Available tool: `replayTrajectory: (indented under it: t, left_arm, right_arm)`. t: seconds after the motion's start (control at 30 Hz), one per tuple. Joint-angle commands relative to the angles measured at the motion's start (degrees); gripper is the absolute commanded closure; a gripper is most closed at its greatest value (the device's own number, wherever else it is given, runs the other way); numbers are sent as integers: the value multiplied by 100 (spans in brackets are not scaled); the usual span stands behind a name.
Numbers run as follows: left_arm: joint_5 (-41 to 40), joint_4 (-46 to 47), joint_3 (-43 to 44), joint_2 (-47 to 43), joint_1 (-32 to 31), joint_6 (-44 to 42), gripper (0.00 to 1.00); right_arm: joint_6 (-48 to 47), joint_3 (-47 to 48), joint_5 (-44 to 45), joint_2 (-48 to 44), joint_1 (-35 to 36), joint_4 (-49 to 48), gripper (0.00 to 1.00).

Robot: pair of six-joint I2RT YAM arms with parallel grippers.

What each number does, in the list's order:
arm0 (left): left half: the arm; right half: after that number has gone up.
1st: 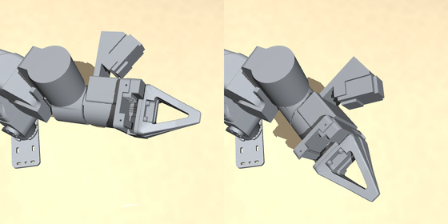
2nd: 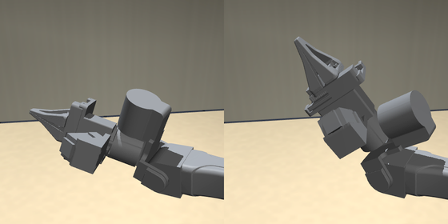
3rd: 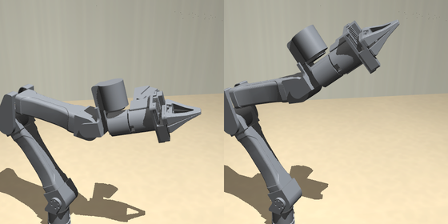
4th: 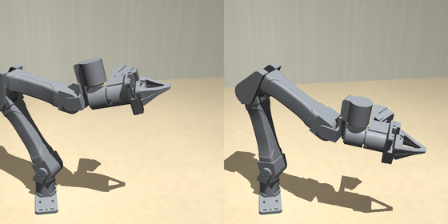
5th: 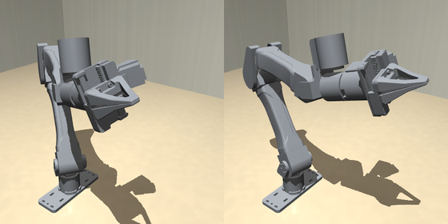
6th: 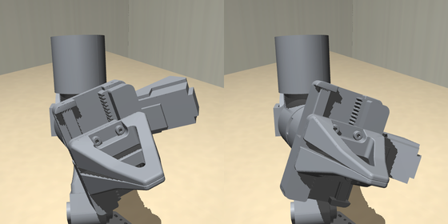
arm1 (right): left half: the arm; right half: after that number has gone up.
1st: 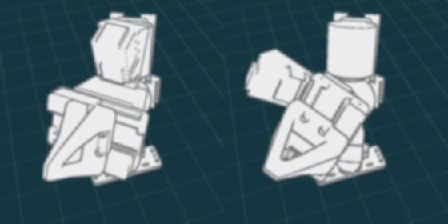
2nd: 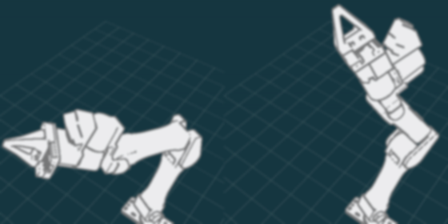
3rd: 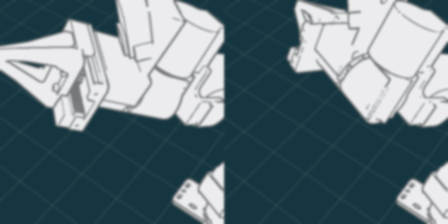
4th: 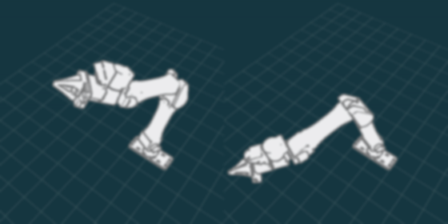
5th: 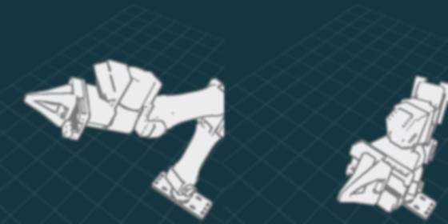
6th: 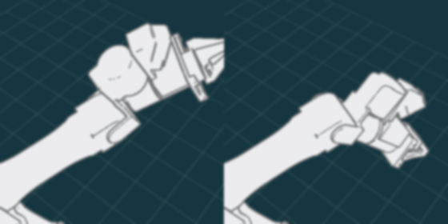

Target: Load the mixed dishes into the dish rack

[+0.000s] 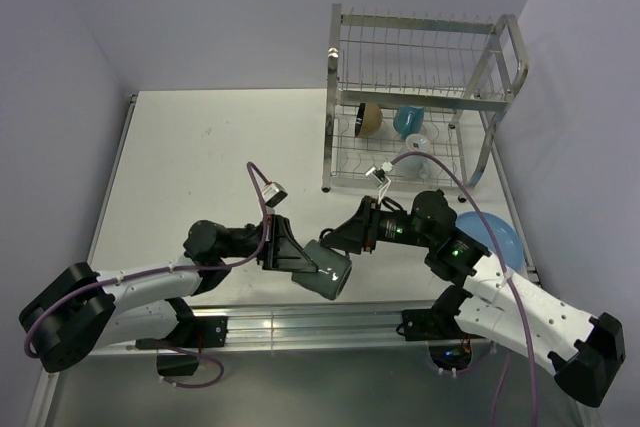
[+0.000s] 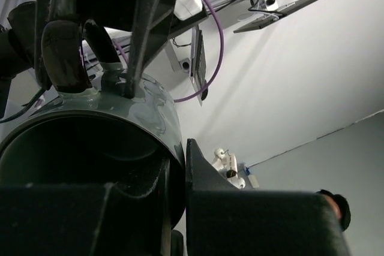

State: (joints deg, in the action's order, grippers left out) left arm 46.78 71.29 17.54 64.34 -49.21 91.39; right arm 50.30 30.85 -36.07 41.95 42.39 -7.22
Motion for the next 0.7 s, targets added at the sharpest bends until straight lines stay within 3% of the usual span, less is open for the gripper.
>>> replayTrajectory:
  t: [0.0, 0.07, 0.1, 0.13, 0.37, 0.47, 0.5, 0.53, 0.6, 0.67]
  left_arm:
    - [-108, 1344, 250, -88, -27, 63, 100]
    - [-82, 1318, 267, -105, -27, 54, 100]
    - [-82, 1335, 267, -105, -36, 54, 100]
    - [-73, 1318, 267, -105, -27, 45, 100]
    - [-134, 686, 162, -193, -10, -280, 95]
    - [-170, 343, 171, -219, 17, -420, 67]
    - [-187, 107, 162, -263, 25, -464, 53]
    - [-239, 18, 118, -290, 69, -543, 28]
    - [-240, -167, 74, -421, 131, -614, 12]
    - [-196, -421, 30, -675, 192, -789, 7]
  right_arm:
    - [-47, 308, 285, 111, 313, -551, 56]
    - [-3, 290, 416, 181, 454, -692, 68]
    - [6, 281, 469, 182, 498, -693, 94]
    - [14, 281, 574, 164, 550, -675, 100]
    - [58, 272, 1383, -310, 604, -157, 100]
    - [76, 307, 1515, -442, 604, 45, 100]
    - [85, 316, 1620, -477, 604, 107, 100]
    - [102, 316, 1665, -539, 604, 194, 100]
    - [164, 307, 1717, -574, 595, 308, 100]
    - [304, 299, 1770, -601, 595, 405, 100]
